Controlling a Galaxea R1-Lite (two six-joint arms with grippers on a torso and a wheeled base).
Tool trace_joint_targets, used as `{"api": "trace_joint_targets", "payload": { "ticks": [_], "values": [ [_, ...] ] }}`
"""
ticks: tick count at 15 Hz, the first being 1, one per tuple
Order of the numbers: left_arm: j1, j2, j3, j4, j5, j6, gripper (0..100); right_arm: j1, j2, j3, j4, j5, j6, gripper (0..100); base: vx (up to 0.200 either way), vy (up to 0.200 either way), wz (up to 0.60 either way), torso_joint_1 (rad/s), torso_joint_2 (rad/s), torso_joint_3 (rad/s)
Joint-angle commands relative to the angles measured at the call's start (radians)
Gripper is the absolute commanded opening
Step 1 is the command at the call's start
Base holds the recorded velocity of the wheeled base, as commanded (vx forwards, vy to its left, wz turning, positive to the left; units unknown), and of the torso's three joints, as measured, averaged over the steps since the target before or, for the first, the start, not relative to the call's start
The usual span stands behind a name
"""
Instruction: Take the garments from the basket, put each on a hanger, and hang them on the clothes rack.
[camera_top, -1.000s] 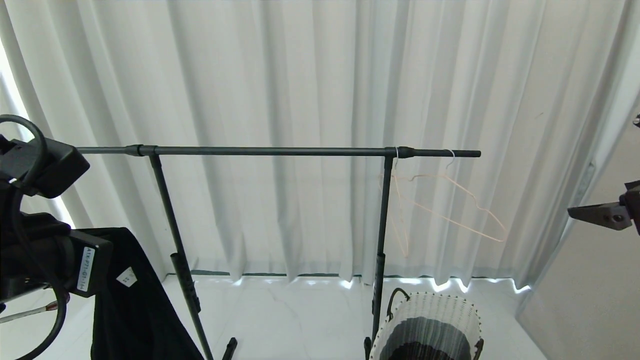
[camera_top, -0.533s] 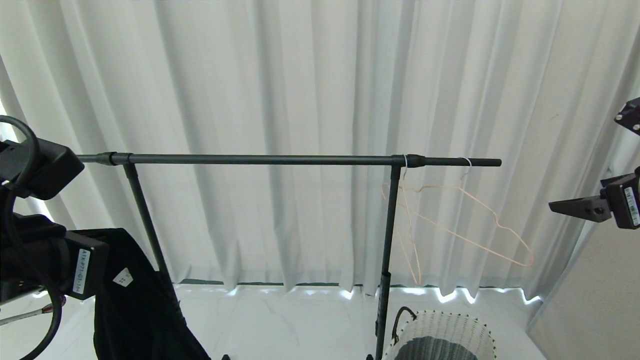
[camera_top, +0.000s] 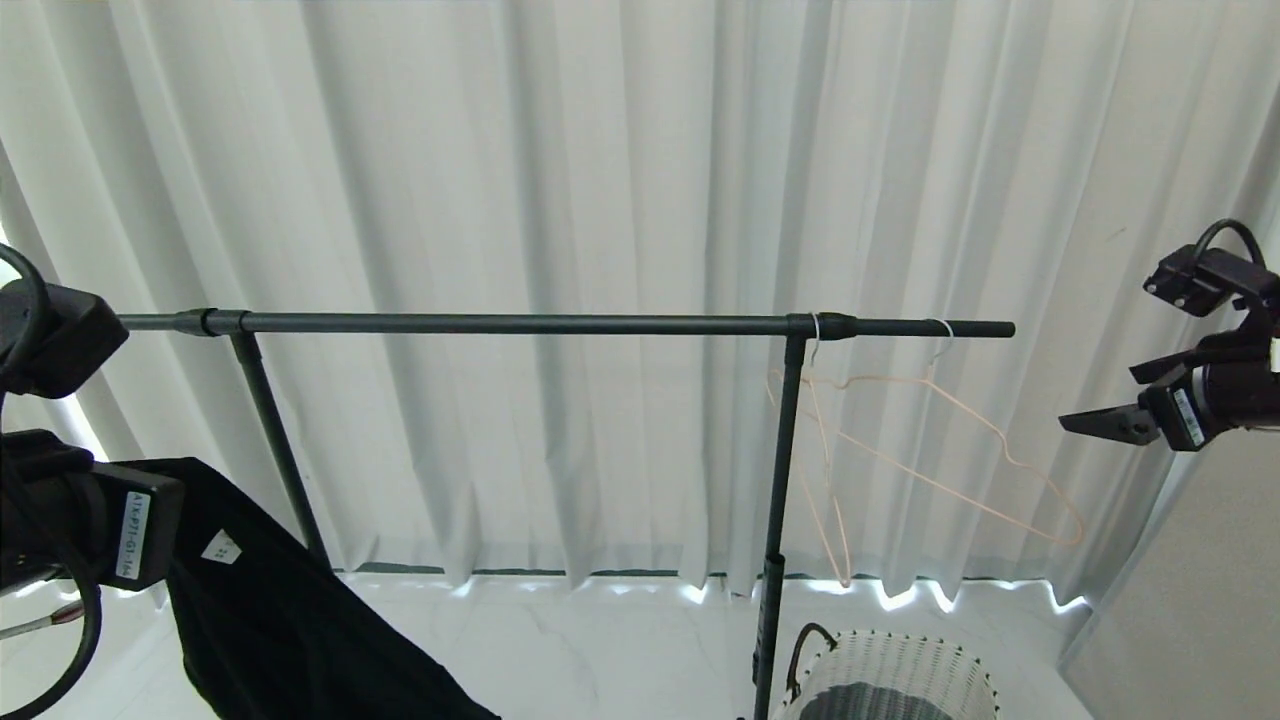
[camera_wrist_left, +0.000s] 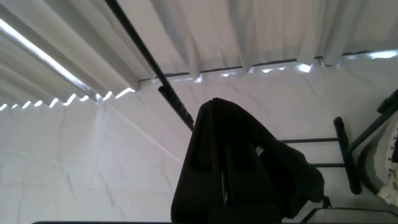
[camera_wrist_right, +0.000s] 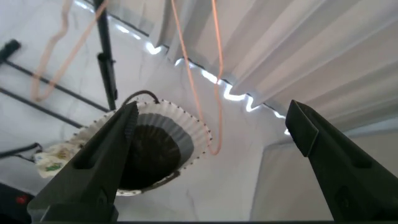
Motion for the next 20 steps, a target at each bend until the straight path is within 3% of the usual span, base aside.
{"api": "trace_joint_targets", "payload": {
  "ticks": [1, 10, 20],
  "values": [
    [0.021, -0.001, 0.004, 0.0, 0.012, 0.0, 0, -0.058, 0.179, -0.01, -0.074, 0.051, -0.063, 100, 0.0, 0.0, 0.0, 0.0, 0.0, 0.0],
    [0.073, -0.041, 0.019, 0.0, 0.039, 0.0, 0, -0.058, 0.562, -0.287, -0.109, 0.206, -0.129, 100, 0.0, 0.0, 0.0, 0.0, 0.0, 0.0],
    [0.074, -0.105, 0.039, 0.0, 0.09, 0.004, 0, -0.052, 0.683, -0.369, -0.114, 0.295, -0.124, 100, 0.0, 0.0, 0.0, 0.0, 0.0, 0.0]
  ]
}}
